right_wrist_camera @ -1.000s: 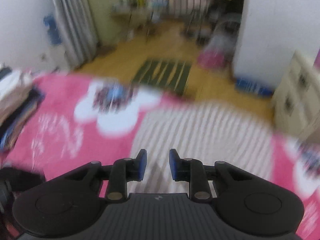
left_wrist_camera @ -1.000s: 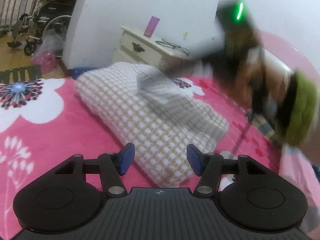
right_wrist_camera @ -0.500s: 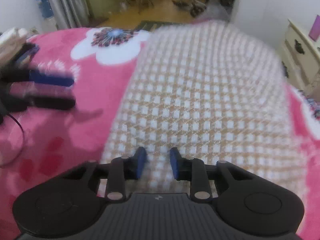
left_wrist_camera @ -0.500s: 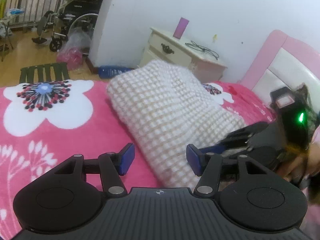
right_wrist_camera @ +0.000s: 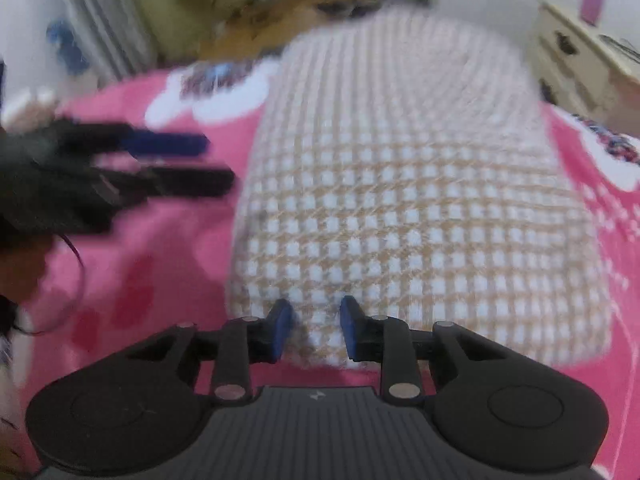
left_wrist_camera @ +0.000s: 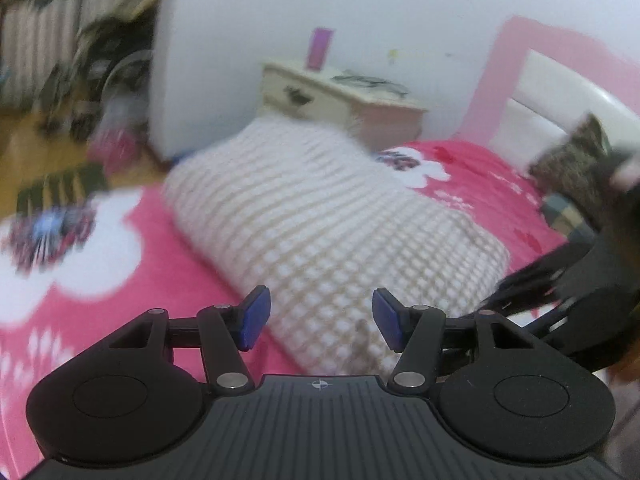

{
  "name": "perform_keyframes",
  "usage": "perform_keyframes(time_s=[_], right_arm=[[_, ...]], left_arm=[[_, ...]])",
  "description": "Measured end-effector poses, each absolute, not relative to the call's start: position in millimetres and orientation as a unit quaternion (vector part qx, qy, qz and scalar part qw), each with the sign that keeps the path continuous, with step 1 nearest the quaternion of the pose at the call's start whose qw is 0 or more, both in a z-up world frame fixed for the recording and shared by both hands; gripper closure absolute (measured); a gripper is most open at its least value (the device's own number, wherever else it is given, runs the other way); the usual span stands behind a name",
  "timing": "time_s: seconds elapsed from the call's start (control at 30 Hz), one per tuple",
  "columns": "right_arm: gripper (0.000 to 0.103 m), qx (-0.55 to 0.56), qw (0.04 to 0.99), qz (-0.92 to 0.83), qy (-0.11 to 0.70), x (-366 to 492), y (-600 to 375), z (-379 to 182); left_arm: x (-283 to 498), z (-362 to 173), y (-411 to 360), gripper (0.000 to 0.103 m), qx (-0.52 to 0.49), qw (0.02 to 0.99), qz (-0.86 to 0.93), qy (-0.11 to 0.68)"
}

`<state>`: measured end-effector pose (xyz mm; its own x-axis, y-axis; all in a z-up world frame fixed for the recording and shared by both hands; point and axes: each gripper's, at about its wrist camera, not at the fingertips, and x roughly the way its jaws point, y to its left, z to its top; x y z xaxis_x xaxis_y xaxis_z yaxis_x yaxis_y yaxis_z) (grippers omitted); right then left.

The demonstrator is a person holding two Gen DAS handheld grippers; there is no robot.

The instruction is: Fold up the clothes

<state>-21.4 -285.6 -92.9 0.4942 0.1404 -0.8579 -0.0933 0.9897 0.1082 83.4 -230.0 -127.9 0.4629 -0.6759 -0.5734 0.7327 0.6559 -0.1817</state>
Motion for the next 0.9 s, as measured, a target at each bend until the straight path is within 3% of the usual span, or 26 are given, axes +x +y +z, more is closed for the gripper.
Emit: perform_keyframes(time_s=[0.17,0.33,0.53,0.67,0.9], right_arm=[[0.077,0.013,0.89,-0.018,0.456,-37,-324,-56],[0.077,0.01,0.87,-0.06,0.49,-34,-366,-133],[0.078,0.007,0.892,-0.082,0.444,-33,-380,-73],[0.082,0.012,0.866,-0.098,0.491,-4,-410,-130],[0.08,-0.02,0.902,-0.083,0.423,36,-390,-46]], left_arm=[[78,-132,-259,0.046,0.087,0.842,-0.438,0.302],[64,-149,-279,0.044,0.157,0.831,-0.445,0.294],[63,-150,-275,0.042,0.154,0.832,-0.441,0.299],[55,-147,-283,0.041,0.174,0.831,-0.445,0.283],[66,-149,-273,0.041,0.134,0.832,-0.437,0.313]])
